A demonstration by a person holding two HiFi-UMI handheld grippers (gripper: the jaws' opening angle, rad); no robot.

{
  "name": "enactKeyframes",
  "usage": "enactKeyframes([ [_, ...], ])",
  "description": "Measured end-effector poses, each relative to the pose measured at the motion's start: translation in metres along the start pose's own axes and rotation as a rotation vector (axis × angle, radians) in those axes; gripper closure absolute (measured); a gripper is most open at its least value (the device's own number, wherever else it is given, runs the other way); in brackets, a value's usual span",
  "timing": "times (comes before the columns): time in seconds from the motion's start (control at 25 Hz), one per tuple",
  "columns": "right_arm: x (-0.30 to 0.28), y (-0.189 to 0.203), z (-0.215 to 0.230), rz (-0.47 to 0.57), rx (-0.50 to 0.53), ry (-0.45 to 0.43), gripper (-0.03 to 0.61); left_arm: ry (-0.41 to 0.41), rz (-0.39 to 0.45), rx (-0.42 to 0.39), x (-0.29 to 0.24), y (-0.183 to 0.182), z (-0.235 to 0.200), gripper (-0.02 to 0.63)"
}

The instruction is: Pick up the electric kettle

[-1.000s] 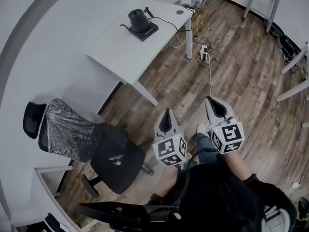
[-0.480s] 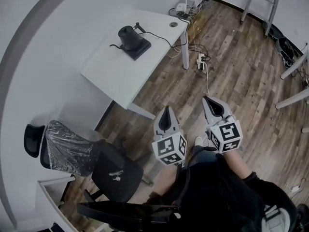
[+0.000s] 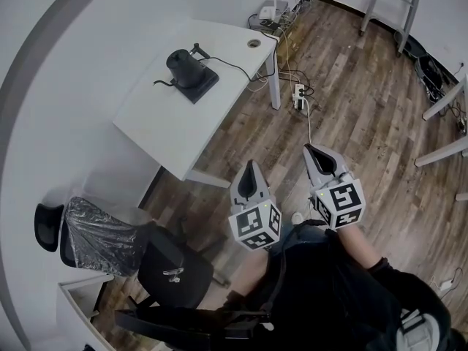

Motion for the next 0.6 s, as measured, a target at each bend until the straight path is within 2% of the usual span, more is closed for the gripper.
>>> enactKeyframes([
  [0.24, -0.029, -0.004, 0.021, -0.012, -0.006, 0.025, 0.577, 0.018, -0.012, 0.004, -0.042, -0.010, -0.002, 0.614],
  [0.6, -0.107, -0.024, 0.068, -0.003, -0.015, 0.097, 0.577, 0.103, -0.023, -0.026, -0.150, -0.046, -0.002, 0.614],
])
Point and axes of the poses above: the fingertips, and each gripper's own axes: x backward along the fingers, z to its right, y out of its underside, the point moved 8 cm from there along x, backward along the fingers, and after that the axes turned 9 degrees about x, right-handed, at the moved point
